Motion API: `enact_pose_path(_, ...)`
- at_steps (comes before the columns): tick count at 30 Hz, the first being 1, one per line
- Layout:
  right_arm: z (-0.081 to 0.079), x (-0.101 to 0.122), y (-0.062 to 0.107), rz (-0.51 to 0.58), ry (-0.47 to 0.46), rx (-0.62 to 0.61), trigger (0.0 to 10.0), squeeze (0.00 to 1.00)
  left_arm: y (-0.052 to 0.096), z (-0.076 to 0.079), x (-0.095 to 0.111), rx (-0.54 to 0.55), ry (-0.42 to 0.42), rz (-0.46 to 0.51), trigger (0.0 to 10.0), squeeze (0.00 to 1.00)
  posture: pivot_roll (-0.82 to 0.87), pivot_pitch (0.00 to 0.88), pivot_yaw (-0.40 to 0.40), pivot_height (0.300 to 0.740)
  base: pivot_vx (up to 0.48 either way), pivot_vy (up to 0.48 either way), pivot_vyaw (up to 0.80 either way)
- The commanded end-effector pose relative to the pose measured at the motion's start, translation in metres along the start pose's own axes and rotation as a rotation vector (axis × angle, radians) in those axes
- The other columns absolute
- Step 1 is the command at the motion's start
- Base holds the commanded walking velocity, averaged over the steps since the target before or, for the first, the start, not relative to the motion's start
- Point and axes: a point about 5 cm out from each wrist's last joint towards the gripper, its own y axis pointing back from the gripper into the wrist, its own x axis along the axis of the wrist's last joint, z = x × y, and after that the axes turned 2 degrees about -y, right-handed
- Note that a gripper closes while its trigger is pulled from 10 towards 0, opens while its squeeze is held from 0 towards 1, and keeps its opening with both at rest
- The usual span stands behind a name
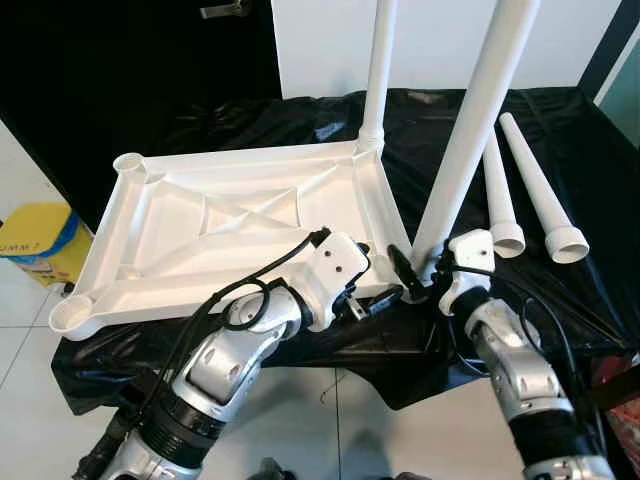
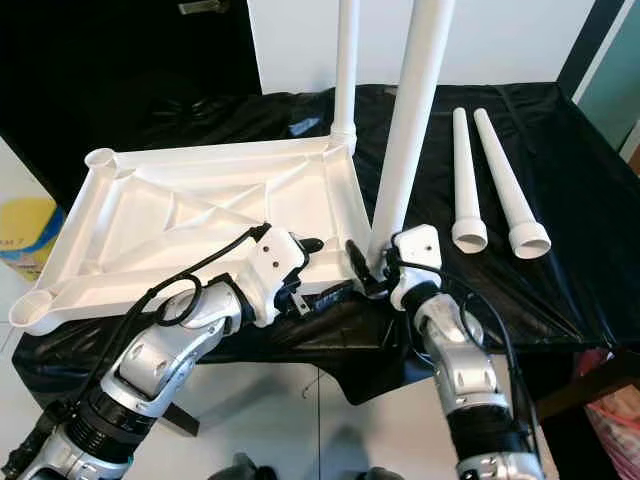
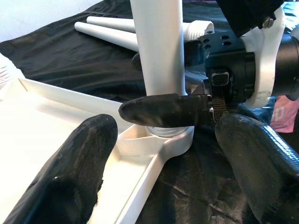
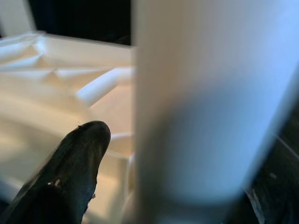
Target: Building children table
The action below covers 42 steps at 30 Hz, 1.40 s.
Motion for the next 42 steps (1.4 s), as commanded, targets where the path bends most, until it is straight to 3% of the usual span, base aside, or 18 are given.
enact_pose_path(1,0.000,-0.006,-0.005,-0.034,0.021,0.084,9.6,0.00,-0.001,0.004,-0.008,-0.065,-0.011,-0.023,10.0,0.00,-0.03,0.022,0.012,0.740,0.000,0.000,0.00)
enact_pose_path(2,0.001,-0.009,-0.008,-0.051,0.024,0.105,0.5,0.00,-0.001,0.003,-0.010,-0.063,-0.014,-0.028,10.0,0.00,-0.03,0.020,0.011,0.740,0.000,0.000,0.00)
enact_pose_path(4,0.001,-0.009,-0.008,-0.051,0.024,0.105,0.5,0.00,-0.001,0.003,-0.010,-0.063,-0.014,-0.028,10.0,0.00,-0.03,0.020,0.011,0.740,0.000,0.000,0.00)
enact_pose_path(5,0.002,-0.012,-0.010,-0.065,0.024,0.113,0.0,0.00,-0.001,0.002,-0.011,-0.059,-0.015,-0.030,10.0,0.00,-0.03,0.020,0.010,0.740,0.000,0.000,0.00)
enact_pose_path(12,0.007,-0.020,-0.008,-0.090,0.012,0.099,0.0,0.00,0.000,-0.001,-0.010,-0.042,-0.011,-0.026,10.0,0.00,-0.02,0.019,0.010,0.740,0.000,0.000,0.00)
enact_pose_path(13,0.009,-0.021,-0.008,-0.095,0.010,0.091,1.1,0.00,0.000,0.000,-0.010,-0.042,-0.010,-0.026,10.0,0.00,-0.02,0.019,0.011,0.740,0.000,0.000,0.00)
enact_pose_path(15,0.009,-0.021,-0.008,-0.095,0.010,0.091,1.1,0.00,0.000,0.000,-0.010,-0.042,-0.010,-0.026,10.0,0.00,-0.02,0.019,0.011,0.740,0.000,0.000,0.00)
enact_pose_path(16,0.010,-0.022,-0.007,-0.102,0.009,0.080,10.0,0.00,0.000,0.000,-0.010,-0.043,-0.010,-0.026,10.0,0.00,-0.03,0.022,0.013,0.740,0.000,0.000,0.00)
enact_pose_path(28,0.012,-0.025,-0.006,-0.106,-0.014,0.037,10.0,0.00,0.000,-0.001,-0.010,-0.044,-0.013,-0.024,10.0,0.00,-0.03,0.027,0.015,0.740,0.000,0.000,0.00)
enact_pose_path(33,0.000,-0.034,-0.004,-0.138,-0.071,-0.184,10.0,0.00,0.001,0.001,-0.012,-0.045,-0.007,-0.025,10.0,0.00,-0.03,0.038,0.017,0.740,0.000,0.000,0.00)
enact_pose_path(42,-0.006,-0.042,0.002,-0.179,-0.106,-0.447,10.0,0.00,0.003,0.003,-0.012,-0.048,-0.005,-0.027,10.0,0.00,-0.03,0.040,0.010,0.740,0.000,0.000,0.00)
